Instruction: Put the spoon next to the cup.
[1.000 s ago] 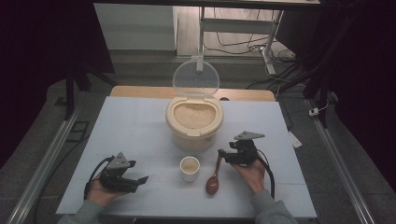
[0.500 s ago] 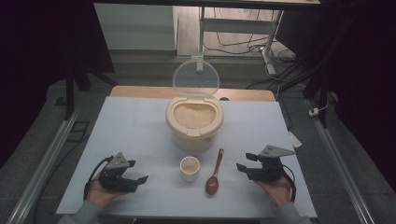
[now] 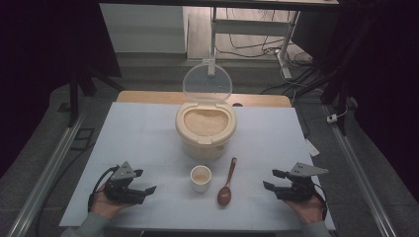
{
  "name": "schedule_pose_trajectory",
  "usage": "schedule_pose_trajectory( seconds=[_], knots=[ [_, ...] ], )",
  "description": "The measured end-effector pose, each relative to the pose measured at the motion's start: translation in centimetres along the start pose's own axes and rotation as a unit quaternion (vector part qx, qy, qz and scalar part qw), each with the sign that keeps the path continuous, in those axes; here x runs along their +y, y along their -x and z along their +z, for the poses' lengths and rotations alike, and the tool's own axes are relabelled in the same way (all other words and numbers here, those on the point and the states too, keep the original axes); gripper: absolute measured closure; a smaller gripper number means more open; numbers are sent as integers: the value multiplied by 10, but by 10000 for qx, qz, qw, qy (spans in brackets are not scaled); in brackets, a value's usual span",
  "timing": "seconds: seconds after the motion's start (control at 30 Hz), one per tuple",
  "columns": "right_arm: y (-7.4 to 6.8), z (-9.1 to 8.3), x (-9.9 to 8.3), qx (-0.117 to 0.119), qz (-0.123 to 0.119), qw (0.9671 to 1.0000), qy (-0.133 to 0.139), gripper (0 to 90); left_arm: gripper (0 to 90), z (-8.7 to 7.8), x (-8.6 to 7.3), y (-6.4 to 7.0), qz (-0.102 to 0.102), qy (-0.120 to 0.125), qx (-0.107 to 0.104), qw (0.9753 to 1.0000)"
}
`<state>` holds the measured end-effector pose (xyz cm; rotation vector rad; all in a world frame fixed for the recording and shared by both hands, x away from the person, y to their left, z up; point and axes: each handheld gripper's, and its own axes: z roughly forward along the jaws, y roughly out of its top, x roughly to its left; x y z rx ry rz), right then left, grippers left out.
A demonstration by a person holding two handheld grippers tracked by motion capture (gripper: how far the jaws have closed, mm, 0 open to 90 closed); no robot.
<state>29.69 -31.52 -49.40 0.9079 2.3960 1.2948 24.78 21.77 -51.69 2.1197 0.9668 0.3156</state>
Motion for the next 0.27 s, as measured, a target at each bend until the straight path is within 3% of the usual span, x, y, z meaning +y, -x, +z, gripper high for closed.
schedule_pose_trajectory(
  seconds=[0.27],
  knots=[
    [-1,0,1,-12,-47,10000,-10,374,200,-1,0,1,34,20,-3,10000]
  ],
)
